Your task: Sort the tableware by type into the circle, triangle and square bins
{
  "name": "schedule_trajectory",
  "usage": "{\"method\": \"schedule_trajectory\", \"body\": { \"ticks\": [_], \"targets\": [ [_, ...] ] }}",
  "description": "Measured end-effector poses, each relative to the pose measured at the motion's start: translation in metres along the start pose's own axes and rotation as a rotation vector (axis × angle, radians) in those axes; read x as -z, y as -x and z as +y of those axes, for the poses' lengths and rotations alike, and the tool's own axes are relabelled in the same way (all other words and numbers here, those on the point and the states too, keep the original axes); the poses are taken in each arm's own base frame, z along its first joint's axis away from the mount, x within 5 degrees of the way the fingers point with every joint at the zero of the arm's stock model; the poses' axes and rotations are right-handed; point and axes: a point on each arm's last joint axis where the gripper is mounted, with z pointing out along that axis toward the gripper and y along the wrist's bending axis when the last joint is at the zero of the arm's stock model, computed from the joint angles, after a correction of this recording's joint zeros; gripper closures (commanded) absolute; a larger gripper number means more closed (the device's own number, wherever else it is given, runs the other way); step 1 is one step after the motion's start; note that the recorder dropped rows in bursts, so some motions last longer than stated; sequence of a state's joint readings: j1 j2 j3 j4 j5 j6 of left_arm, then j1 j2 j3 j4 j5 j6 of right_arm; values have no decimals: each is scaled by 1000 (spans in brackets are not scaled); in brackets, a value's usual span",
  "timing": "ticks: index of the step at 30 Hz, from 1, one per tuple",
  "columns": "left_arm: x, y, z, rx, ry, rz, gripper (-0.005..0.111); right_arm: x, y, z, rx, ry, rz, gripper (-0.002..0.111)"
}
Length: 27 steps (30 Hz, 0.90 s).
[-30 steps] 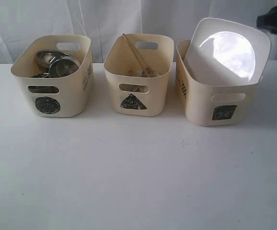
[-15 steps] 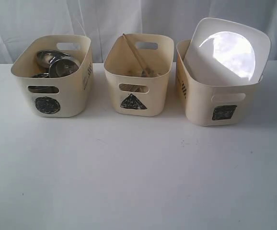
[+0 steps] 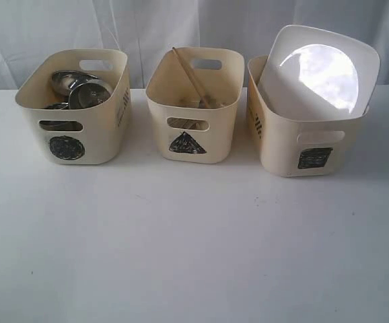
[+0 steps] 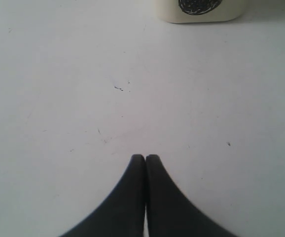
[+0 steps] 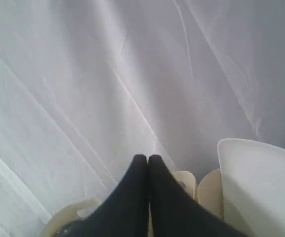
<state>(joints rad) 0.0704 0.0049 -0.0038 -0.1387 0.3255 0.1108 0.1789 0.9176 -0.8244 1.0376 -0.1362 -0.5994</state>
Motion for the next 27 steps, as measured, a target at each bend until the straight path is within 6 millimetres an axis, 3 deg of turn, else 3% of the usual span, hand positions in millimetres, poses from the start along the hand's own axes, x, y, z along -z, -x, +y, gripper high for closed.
{"method": "schedule_trajectory", "body": {
  "ticks": [4, 7, 14, 27],
  "targets": [
    [0, 0, 0, 0, 0, 0, 107, 24, 5, 7, 283, 72, -21, 108],
    [0, 0, 0, 0, 0, 0, 107, 30, 5, 11, 394, 113, -7, 108],
    [0, 0, 0, 0, 0, 0, 107, 33, -4, 17, 444, 207, 76, 108],
    [0, 0, 0, 0, 0, 0, 107, 32, -5, 15, 452, 192, 71, 108]
  ]
}}
